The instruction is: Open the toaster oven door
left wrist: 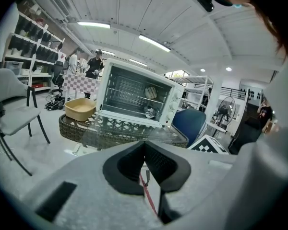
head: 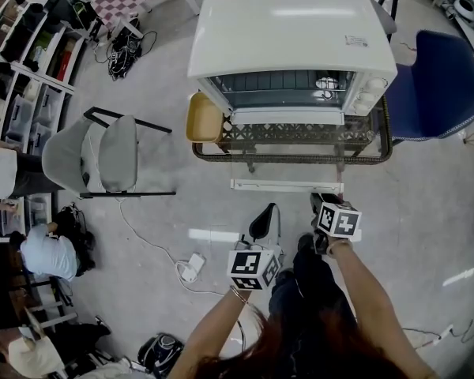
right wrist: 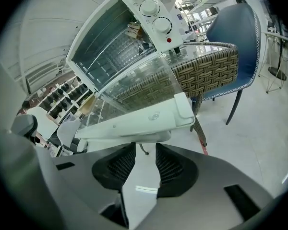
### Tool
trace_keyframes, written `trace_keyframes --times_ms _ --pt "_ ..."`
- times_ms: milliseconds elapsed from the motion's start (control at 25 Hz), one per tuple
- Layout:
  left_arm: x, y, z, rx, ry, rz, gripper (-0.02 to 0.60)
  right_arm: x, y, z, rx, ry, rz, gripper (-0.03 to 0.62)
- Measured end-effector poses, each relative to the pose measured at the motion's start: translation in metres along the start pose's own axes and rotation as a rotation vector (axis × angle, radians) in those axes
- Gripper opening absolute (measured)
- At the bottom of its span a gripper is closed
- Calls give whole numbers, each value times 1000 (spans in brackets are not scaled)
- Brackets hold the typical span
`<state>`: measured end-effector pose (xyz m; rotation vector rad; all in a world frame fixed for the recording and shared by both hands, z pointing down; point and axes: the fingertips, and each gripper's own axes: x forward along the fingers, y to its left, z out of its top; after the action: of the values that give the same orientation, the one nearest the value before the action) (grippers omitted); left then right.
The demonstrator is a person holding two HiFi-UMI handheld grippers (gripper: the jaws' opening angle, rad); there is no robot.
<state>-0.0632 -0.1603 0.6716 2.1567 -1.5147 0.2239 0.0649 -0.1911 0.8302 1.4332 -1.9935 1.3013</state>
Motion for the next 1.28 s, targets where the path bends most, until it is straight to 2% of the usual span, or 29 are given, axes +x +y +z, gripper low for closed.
trace_keyframes --times_ms 600,800,1280 --pt "-5 -11 4 30 41 -49 14 -32 7 -12 -67 -17 -13 95" --pt "-11 -20 9 74 64 -75 15 -50 15 -10 -88 -32 -7 92" --pt "-35 -41 36 139 51 -84 15 -99 45 20 -190 -98 5 74"
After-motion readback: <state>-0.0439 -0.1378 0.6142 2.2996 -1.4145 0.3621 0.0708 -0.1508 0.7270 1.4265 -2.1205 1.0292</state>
